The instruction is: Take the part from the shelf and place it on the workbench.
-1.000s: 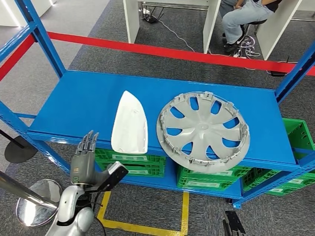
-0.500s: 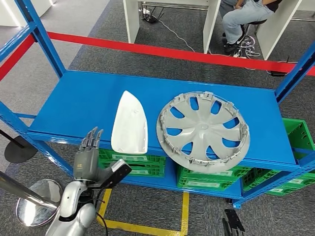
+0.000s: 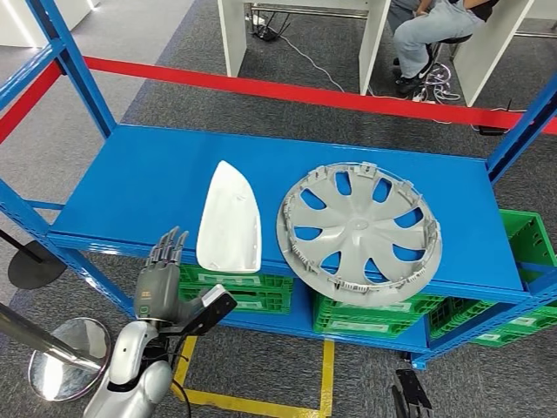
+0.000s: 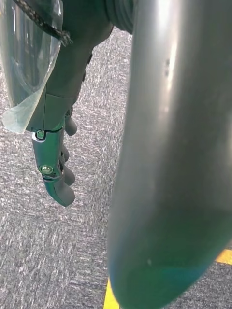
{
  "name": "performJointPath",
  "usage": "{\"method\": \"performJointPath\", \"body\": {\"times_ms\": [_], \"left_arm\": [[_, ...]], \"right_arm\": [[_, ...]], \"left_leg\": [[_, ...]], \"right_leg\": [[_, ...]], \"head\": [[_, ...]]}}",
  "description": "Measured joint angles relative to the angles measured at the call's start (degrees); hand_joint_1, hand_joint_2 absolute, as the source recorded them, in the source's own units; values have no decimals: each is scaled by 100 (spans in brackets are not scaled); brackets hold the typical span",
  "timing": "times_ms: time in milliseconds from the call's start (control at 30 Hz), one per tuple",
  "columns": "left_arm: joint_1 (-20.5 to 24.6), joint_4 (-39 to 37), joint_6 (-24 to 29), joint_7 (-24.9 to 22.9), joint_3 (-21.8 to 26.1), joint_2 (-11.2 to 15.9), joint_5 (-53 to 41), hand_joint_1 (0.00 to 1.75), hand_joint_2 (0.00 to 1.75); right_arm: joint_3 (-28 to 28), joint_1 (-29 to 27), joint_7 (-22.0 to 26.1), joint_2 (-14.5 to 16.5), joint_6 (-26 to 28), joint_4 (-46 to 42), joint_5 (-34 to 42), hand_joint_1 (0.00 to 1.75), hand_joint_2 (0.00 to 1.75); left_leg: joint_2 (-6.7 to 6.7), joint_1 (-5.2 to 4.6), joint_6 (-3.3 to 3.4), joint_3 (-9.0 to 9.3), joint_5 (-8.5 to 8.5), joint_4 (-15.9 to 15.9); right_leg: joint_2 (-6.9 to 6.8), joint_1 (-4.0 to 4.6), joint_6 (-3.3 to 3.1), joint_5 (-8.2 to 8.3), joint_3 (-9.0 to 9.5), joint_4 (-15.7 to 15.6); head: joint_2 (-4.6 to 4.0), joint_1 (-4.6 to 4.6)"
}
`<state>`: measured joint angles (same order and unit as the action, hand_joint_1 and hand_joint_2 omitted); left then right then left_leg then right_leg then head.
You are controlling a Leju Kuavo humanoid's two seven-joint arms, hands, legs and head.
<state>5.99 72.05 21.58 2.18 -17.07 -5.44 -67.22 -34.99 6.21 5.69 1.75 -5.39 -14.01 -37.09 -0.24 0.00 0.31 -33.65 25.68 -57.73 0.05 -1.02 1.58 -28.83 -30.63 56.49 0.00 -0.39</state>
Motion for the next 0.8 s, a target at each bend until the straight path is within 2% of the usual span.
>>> {"method": "performJointPath", "body": {"times_ms": [800], "left_arm": [[95, -182, 104, 99, -126, -40, 163, 0, 175]], "right_arm": [[8, 34, -24, 0, 8, 0, -77, 0, 0]], "left_leg": [[0, 0, 0, 0, 0, 0]], "right_leg": [[0, 0, 0, 0, 0, 0]], "head": [[0, 0]]}}
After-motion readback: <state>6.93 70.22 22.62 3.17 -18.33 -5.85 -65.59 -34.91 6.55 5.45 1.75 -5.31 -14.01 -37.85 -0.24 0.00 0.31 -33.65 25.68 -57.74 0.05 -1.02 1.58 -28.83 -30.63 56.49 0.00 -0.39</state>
